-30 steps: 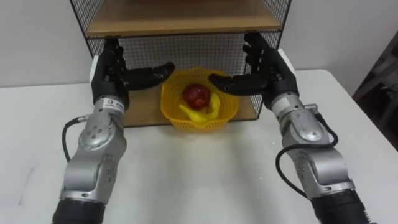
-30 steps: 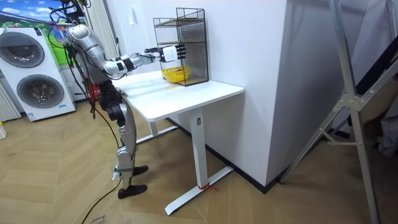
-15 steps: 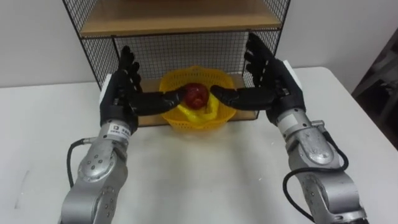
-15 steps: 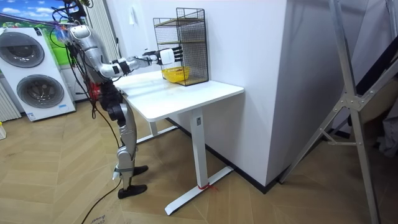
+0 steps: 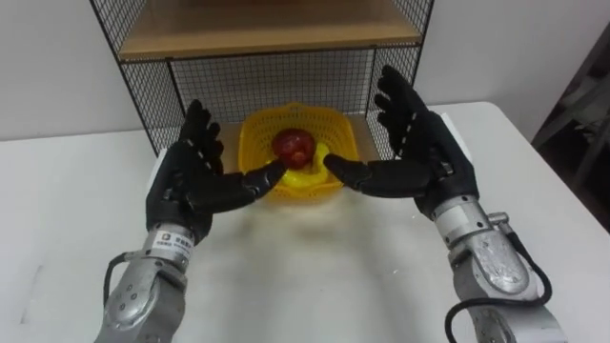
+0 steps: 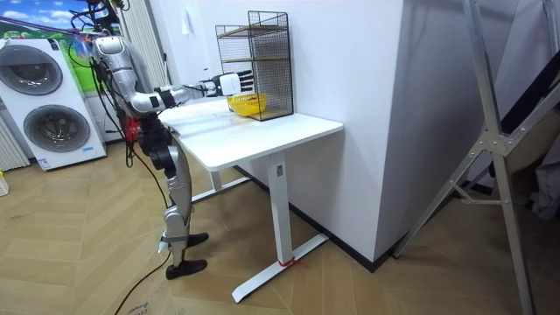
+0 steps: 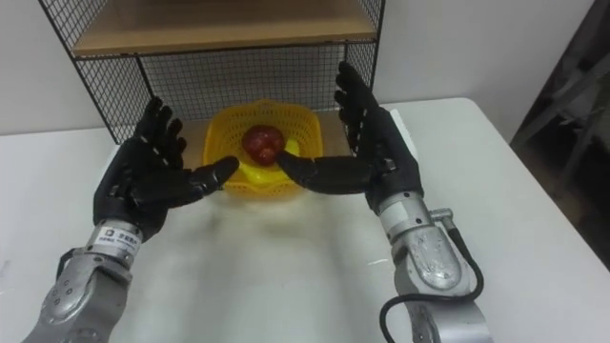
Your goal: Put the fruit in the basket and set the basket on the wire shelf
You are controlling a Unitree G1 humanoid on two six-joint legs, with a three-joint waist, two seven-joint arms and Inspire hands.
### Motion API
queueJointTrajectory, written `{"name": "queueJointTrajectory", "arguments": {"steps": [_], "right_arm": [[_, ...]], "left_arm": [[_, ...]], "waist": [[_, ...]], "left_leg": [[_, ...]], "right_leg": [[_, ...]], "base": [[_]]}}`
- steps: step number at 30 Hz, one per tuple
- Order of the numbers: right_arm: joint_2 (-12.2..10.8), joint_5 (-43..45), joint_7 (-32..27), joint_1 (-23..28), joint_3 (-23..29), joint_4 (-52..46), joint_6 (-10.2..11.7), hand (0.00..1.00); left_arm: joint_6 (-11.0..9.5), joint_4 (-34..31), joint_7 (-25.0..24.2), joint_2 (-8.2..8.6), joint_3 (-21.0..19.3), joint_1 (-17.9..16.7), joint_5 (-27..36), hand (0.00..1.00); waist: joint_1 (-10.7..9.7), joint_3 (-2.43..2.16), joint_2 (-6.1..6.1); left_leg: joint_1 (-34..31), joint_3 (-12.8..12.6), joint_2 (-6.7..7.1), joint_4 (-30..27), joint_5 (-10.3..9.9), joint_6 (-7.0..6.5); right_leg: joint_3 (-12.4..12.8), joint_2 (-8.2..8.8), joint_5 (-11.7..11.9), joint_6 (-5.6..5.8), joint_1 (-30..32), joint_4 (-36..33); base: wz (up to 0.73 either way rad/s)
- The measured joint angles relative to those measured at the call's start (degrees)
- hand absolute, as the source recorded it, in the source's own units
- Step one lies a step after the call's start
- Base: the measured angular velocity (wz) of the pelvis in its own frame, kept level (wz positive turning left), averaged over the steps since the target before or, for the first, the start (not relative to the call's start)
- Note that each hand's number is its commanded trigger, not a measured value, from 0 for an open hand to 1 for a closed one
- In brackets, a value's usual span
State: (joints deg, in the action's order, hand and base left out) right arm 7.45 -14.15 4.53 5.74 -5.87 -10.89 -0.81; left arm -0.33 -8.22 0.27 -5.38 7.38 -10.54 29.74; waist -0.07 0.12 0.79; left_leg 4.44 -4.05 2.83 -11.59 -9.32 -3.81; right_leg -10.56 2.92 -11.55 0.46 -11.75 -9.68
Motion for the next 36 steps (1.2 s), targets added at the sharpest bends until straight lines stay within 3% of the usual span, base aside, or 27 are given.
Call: {"name": "queueJointTrajectory", "arguments": {"steps": [5,11,16,21,28,31,34,36], "right_arm": [[0.07,-0.02,-0.04,3.47,-1.37,-0.29,0.91,0.0],[0.02,-0.04,-1.0,10.79,-1.16,-0.29,4.71,0.0],[-0.02,0.2,-4.72,12.56,2.15,-0.65,7.34,0.0],[0.03,1.84,-11.12,12.56,7.94,-1.79,11.45,0.0],[0.21,3.61,-21.36,12.51,17.02,-3.54,13.95,0.0],[2.72,3.81,-27.75,12.28,21.48,-6.1,14.79,0.0],[5.73,4.73,-32.77,11.49,27.38,-6.16,16.35,0.0],[6.31,5.81,-35.65,11.04,31.05,-6.17,16.71,0.0]], "left_arm": [[-0.43,-0.11,0.09,-0.57,0.68,-3.61,-0.15,0.0],[-3.04,-0.38,2.24,-0.98,-1.94,-8.77,-2.27,0.0],[-7.25,-3.35,7.84,-0.26,-6.44,-8.98,-6.7,0.0],[-13.4,-8.27,16.55,0.22,-14.19,-10.66,-6.95,0.0],[-15.65,-10.7,29.37,0.13,-27.15,-10.51,-8.23,0.0],[-18.63,-13.37,34.98,-0.92,-32.92,-10.4,-9.17,0.0],[-19.91,-13.46,39.52,-2.28,-37.96,-10.1,-12.54,0.0],[-20.01,-13.46,42.06,-2.79,-41.43,-9.94,-14.0,0.0]], "waist": [[0.5,0.01,0.14],[1.19,-0.15,-0.06],[2.08,-0.2,-0.3],[2.58,-0.29,-0.35],[3.98,-0.39,-0.78],[4.16,-0.35,-1.09],[4.59,-0.21,-0.99],[4.61,-0.08,-0.82]], "left_leg": [[-0.19,0.25,-0.05,-0.04,0.01,0.03],[-1.01,0.35,-0.01,-0.38,0.01,0.03],[-2.18,1.12,0.03,-1.15,0.0,0.04],[-1.67,1.18,0.05,-1.08,0.01,0.05],[-2.19,1.88,0.2,-1.11,0.0,0.08],[-2.28,2.65,0.53,-1.1,0.04,0.07],[-2.29,2.79,0.63,-1.07,0.04,0.06],[-2.36,2.85,0.59,-1.08,0.03,0.07]], "right_leg": [[-0.57,-0.02,0.0,0.0,0.08,0.02],[-0.56,-0.02,0.01,-0.01,0.8,-0.08],[-0.77,-0.17,0.13,-0.1,1.36,-0.11],[-1.04,-0.15,0.15,-0.08,1.19,0.0],[-1.38,-0.17,0.16,-0.1,1.69,-0.08],[-2.02,-0.02,0.11,-0.02,1.71,-0.02],[-2.1,0.02,0.06,0.05,1.73,-0.02],[-2.06,0.0,0.03,0.06,1.78,0.09]], "base": [[0.03],[0.0],[0.05],[0.0],[0.03],[0.1],[0.03],[0.0]]}}
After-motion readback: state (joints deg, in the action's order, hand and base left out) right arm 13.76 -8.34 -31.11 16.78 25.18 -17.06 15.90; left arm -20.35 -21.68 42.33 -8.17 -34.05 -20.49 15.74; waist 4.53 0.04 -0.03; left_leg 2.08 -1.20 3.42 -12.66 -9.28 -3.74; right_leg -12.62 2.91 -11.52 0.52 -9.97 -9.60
